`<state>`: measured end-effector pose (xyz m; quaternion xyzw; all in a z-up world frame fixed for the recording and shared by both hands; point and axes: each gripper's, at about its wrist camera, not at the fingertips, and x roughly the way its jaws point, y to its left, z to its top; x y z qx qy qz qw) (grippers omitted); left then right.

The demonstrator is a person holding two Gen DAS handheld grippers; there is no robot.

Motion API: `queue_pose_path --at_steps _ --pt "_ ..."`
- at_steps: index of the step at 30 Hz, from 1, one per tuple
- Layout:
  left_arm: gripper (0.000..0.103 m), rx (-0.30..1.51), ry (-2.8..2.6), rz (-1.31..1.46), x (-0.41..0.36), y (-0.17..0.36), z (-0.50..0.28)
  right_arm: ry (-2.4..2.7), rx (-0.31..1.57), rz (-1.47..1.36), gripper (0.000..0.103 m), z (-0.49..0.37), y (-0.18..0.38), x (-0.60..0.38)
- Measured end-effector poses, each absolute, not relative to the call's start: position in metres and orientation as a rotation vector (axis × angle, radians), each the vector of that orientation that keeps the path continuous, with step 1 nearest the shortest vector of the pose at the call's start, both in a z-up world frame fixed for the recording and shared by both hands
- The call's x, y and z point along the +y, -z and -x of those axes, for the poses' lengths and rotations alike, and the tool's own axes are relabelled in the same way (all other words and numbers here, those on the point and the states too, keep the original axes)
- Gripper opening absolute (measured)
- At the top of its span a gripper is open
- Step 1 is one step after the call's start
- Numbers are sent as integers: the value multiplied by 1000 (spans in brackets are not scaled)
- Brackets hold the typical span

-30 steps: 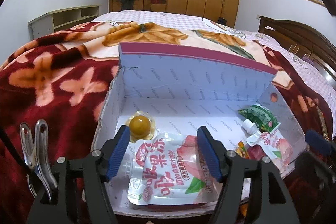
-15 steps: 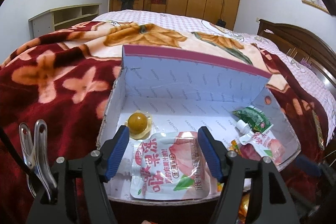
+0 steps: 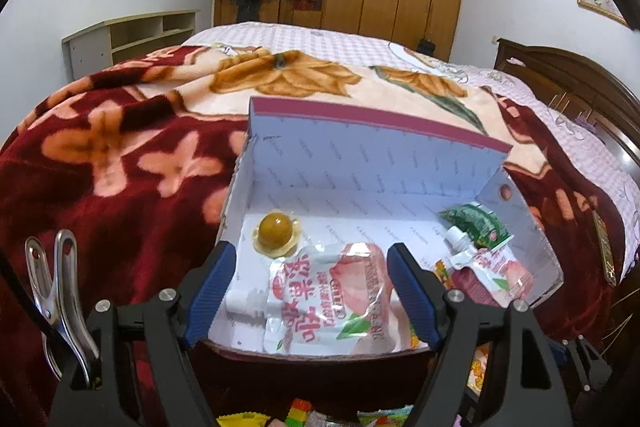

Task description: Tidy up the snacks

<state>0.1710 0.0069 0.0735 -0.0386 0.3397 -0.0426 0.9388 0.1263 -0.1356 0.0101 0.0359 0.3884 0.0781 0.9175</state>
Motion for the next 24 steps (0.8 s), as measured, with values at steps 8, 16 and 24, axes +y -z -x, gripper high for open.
queue_pose_path --at_steps 8,16,24 --pt "81 712 76 85 10 -72 -166 -179 855 -104 95 -136 0 -132" --pt "81 707 85 71 11 -77 -158 -191 833 -154 86 -125 -5 -139" --pt "81 713 69 72 15 -76 -156 -201 714 -147 86 -94 -45 -143"
